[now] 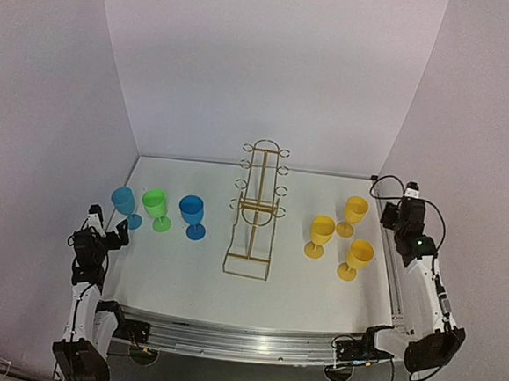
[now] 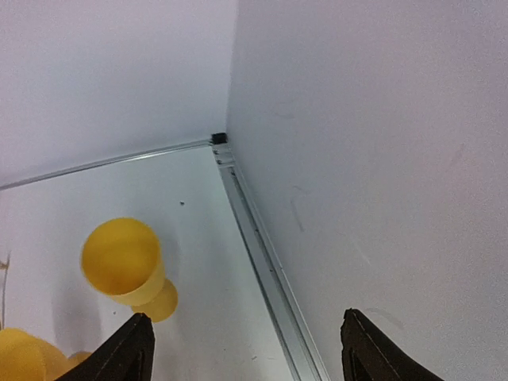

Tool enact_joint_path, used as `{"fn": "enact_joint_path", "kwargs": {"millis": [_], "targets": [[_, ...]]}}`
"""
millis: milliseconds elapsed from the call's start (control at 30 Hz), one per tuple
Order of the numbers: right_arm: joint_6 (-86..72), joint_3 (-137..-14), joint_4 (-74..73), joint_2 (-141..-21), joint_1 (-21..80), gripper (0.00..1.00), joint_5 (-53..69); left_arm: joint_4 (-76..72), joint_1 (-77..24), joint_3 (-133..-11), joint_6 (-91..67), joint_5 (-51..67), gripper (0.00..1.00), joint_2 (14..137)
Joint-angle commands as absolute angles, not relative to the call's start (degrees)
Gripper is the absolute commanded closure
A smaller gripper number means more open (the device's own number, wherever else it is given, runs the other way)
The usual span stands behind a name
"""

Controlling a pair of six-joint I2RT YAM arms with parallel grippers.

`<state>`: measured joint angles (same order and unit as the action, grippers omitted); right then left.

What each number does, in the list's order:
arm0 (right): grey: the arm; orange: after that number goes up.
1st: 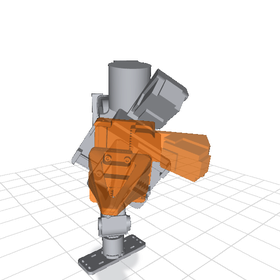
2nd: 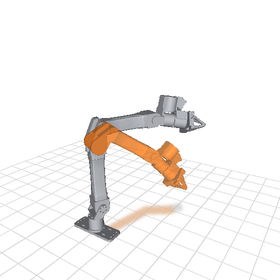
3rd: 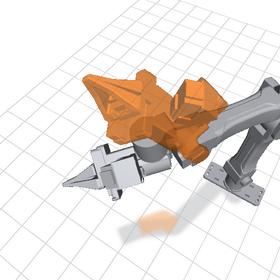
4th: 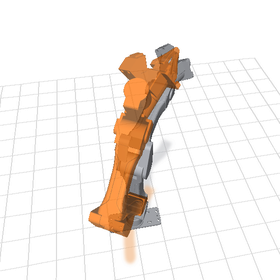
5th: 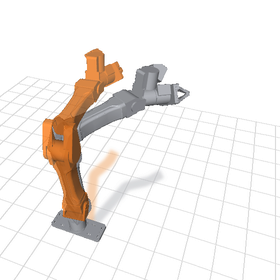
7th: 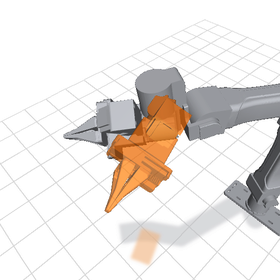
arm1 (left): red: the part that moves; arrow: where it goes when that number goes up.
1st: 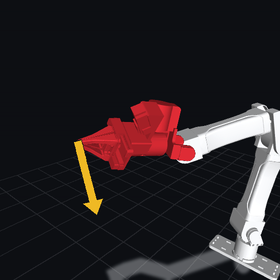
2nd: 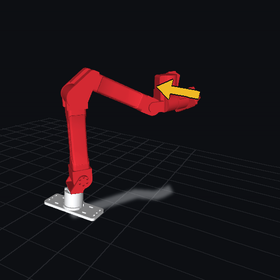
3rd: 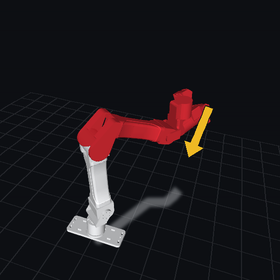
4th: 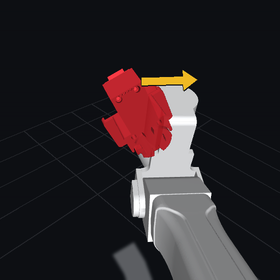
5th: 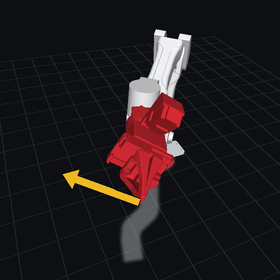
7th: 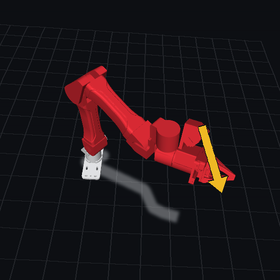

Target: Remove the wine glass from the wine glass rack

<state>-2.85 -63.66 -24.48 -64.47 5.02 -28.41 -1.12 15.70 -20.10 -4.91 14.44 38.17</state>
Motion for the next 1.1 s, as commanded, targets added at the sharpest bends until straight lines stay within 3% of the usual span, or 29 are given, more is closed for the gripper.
{"fn": "enact_joint_path", "kwargs": {"millis": [0,267,567,1067], "targets": [[-8.8,-68.9,-35.8,-68.2,-10.7,0.26,-15.8,-4.8,15.9,-19.8,-4.3,15.2,0.01,38.5],[-4.9,-50.0,-25.3,-56.1,-13.7,0.23,-2.6,-9.0,15.9,-17.0,-4.7,17.4,0.00,38.5],[-3.5,-27.2,-10.6,-35.8,-13.8,0.19,-2.8,-10.2,16.0,-15.7,-3.9,17.9,0.00,38.8],[-4.8,-16.5,-8.6,-21.7,-13.8,0.16,-7.8,-20.4,15.9,-10.8,-7.4,17.5,0.00,39.9]]}}
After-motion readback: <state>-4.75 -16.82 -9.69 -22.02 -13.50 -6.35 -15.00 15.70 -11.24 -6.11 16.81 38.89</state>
